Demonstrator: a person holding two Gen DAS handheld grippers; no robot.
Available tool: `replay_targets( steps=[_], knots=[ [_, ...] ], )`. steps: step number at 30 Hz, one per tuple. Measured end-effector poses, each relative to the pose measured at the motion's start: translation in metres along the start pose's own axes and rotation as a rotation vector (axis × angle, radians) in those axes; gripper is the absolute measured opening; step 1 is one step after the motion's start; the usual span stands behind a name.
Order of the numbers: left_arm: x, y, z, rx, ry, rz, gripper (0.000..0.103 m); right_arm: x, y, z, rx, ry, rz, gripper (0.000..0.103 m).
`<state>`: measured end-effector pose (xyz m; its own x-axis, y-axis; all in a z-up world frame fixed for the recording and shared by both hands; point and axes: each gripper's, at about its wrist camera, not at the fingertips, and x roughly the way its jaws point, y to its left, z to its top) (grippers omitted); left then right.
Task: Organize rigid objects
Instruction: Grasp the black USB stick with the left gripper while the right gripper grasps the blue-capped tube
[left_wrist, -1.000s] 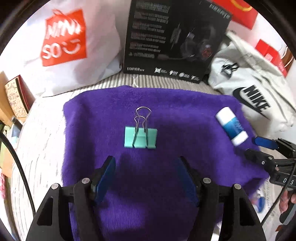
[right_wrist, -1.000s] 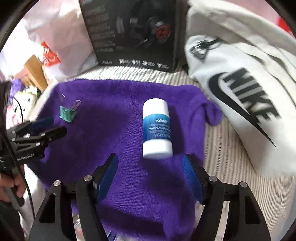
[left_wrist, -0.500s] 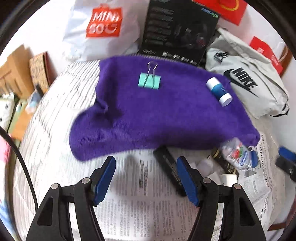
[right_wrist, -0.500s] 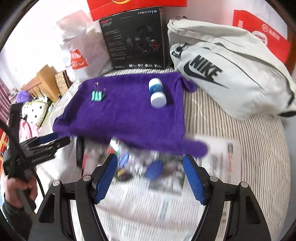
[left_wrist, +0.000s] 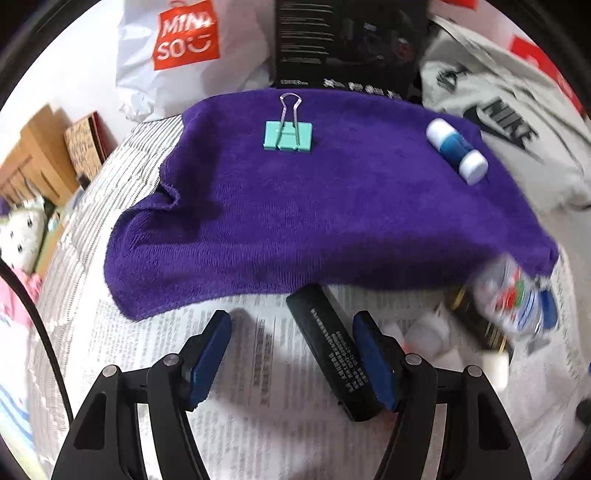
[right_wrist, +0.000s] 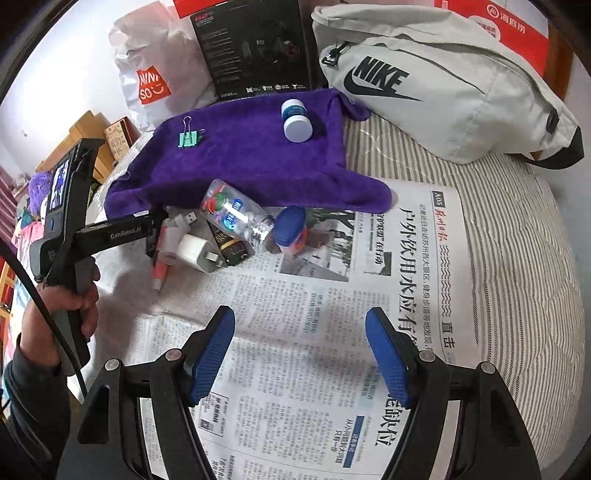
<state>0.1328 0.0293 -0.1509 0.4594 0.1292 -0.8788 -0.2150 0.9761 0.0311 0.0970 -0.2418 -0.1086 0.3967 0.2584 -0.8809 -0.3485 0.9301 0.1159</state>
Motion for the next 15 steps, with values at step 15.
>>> replay_targets(
  steps=[15],
  knots=[
    [-0.016, 0.007, -0.028, 0.077, -0.031, -0.067, 0.038, 0.025, -0.009, 0.033, 0.052, -0.044, 0.030, 0.073]
  ],
)
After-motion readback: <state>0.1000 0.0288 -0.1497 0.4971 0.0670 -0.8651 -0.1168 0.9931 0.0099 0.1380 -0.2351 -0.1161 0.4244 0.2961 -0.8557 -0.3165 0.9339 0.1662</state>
